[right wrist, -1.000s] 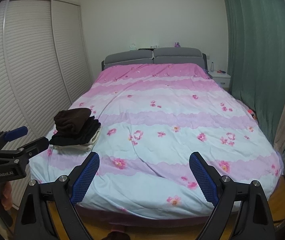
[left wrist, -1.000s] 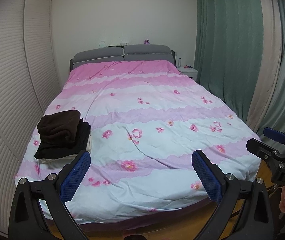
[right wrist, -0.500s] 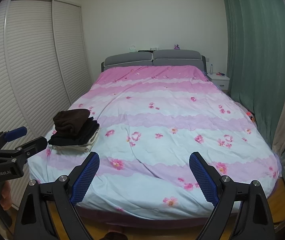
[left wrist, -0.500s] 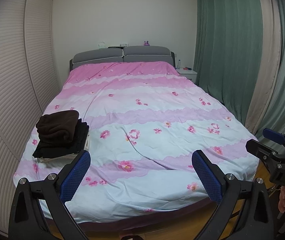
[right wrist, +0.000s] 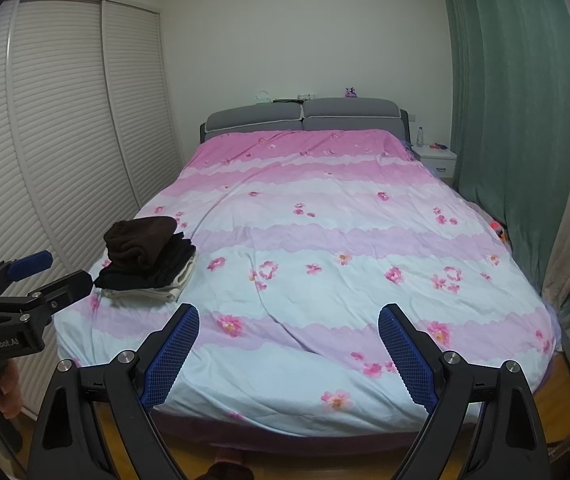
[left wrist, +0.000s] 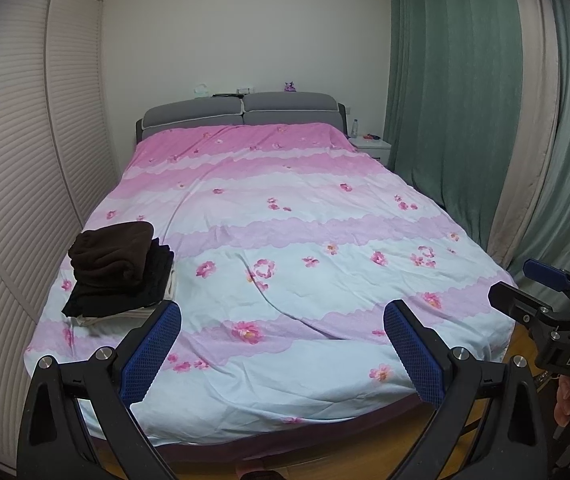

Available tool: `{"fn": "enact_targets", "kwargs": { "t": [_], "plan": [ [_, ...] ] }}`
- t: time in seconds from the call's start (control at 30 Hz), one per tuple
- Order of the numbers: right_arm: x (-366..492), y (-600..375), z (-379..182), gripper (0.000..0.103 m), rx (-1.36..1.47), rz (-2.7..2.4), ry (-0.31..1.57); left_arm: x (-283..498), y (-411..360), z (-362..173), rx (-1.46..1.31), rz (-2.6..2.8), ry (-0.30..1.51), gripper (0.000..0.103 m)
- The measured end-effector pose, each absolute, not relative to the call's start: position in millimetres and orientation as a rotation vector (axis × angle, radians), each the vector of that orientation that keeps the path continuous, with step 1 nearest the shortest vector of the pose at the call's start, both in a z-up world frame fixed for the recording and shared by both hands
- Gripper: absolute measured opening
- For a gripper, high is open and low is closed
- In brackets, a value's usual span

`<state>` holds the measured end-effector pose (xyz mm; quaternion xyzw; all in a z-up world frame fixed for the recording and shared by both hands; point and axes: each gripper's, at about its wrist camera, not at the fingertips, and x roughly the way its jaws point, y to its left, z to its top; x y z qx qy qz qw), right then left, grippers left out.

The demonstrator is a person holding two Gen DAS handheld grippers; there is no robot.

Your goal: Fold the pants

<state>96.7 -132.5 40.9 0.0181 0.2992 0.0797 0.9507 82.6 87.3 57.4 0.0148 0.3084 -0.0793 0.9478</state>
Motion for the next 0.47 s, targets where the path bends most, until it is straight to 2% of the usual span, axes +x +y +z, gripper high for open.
{"fn": "enact_targets", "kwargs": {
  "t": [0.47],
  "plan": [
    [94.2, -138.5, 41.5, 0.092, 0.039, 0.155, 0.607, 89.3, 87.1, 58.7, 0.023, -0.166, 0.638, 0.103]
  ]
}}
